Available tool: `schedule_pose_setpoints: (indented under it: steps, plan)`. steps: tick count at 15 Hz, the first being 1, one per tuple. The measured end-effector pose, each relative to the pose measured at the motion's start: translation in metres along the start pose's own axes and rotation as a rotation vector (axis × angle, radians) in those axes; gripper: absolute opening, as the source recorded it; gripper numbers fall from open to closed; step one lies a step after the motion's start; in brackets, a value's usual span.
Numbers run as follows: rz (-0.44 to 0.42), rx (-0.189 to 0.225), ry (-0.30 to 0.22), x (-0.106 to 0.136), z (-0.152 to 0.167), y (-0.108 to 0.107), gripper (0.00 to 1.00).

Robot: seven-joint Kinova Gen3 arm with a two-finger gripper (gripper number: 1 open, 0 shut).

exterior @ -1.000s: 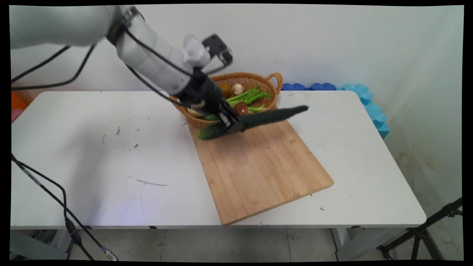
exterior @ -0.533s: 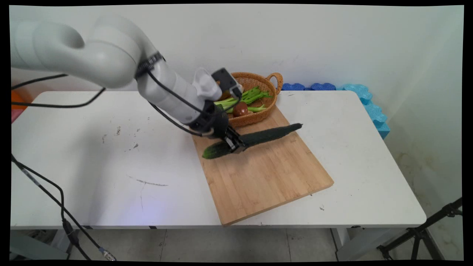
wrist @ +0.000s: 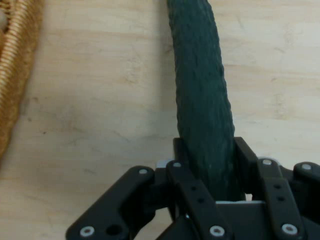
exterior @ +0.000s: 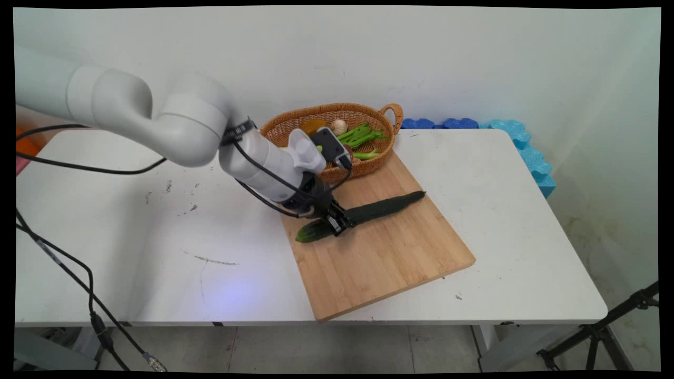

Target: Place the picked object on the cutting board

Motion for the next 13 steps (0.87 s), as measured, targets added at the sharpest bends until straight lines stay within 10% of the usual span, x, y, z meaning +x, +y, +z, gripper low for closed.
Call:
schedule_pose_setpoints:
  steps: [7,8,13]
  plan:
    - [-0.012,-0.002,0.016,-0.011,0.030,0.002,0.00]
    - [-0.015,-0.003,0.020,-0.012,0.033,0.002,1.00]
    - [-0.018,-0.010,0.035,-0.013,0.040,0.002,1.00]
